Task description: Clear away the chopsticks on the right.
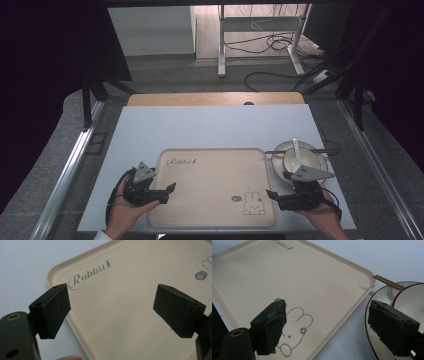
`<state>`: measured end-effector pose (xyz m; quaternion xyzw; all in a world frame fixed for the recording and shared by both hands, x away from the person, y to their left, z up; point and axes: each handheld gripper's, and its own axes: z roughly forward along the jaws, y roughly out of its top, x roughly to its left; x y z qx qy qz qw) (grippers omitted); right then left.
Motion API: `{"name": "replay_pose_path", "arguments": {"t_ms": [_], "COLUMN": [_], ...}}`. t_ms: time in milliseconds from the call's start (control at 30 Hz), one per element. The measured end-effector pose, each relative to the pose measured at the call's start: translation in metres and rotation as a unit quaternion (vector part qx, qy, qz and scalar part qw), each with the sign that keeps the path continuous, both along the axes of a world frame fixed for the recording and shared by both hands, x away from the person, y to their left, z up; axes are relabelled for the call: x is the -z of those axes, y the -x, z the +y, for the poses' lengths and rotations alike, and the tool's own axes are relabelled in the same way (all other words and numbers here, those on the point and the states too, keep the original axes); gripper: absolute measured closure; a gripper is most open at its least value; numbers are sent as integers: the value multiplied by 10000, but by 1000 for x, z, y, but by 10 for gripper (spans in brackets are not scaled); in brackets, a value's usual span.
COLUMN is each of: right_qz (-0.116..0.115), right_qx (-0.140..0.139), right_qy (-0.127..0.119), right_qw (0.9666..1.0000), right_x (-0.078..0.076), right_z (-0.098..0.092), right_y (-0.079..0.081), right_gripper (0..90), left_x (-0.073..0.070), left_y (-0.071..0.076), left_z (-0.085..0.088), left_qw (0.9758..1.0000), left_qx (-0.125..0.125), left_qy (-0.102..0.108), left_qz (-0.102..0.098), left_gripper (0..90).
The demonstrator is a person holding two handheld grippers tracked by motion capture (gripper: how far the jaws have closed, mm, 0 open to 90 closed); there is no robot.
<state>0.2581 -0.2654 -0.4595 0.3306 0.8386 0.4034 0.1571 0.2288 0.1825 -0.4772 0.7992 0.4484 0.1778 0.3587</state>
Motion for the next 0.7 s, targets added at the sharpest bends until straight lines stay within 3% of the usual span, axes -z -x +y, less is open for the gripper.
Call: {"name": "replay_pose_path", "arguments": {"t_ms": [433,700], "right_qz": [75,-3], "right_qx": [-88,-89], "right_qy": [105,112], "right_qw": [9999,9999], "right_x": [0,-14], "right_z": [1,10], "right_y": [-4,-1], "right_gripper": [168,176], "left_x": [1,0], "left_y": [-1,-1], "left_z": [-1,-2], "left_qw": [10000,9999], "left_qx": [2,23], "left_qy": [-81,-103], "left_qz": [20,-56], "left_gripper": [140,139]}}
